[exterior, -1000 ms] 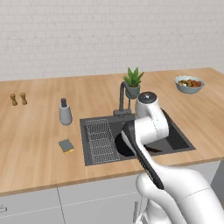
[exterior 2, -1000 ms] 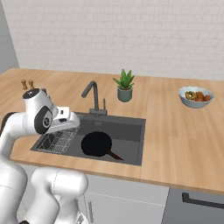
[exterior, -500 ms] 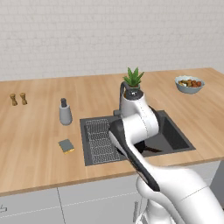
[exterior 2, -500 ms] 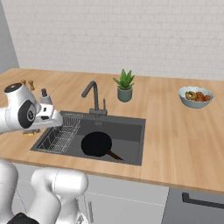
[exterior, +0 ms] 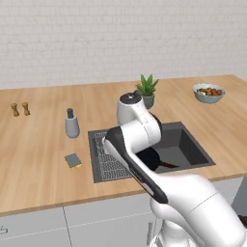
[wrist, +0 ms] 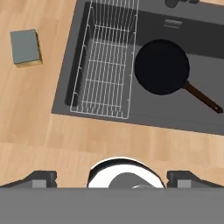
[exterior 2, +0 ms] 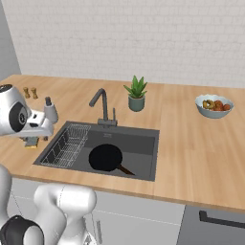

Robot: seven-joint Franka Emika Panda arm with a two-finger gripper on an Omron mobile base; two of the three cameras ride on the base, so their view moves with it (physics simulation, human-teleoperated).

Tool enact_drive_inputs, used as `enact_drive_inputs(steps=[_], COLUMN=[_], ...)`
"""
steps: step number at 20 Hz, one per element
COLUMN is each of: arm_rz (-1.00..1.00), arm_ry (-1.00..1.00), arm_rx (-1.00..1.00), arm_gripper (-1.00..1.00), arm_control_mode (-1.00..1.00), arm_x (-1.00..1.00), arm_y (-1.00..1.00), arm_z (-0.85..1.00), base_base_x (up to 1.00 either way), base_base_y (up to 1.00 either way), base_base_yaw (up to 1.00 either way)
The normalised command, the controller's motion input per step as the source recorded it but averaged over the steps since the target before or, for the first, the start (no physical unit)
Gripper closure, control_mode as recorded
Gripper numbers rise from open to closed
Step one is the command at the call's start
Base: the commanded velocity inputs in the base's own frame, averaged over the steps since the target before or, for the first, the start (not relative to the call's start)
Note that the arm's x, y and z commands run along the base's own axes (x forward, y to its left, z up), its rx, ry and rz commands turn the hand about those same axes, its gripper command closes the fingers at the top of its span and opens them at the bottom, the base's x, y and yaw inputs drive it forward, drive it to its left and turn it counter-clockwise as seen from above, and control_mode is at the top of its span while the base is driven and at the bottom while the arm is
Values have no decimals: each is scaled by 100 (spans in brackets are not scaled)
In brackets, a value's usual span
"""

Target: Pick the pan and sponge and place them into the sink. Then turn on the water.

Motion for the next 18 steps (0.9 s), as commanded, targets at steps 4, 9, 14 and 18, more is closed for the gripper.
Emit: enact_drive_inputs(steps=[4,9,14,18], arm_rz=[0,0,0,0], arm_ry=[1,0,0,0], arm_rx=[15,6,0,0], arm_gripper=[-100,-100,-100,-100], arm_control_mode=[-100,-100,-100,-100], arm_x=[0,4,42,51], arm_y=[32,35,60,60], arm_z=[0,-8,-17,-2], base_base_x=[0,0,0,0], base_base_y=[0,0,0,0], base_base_yaw=[0,0,0,0])
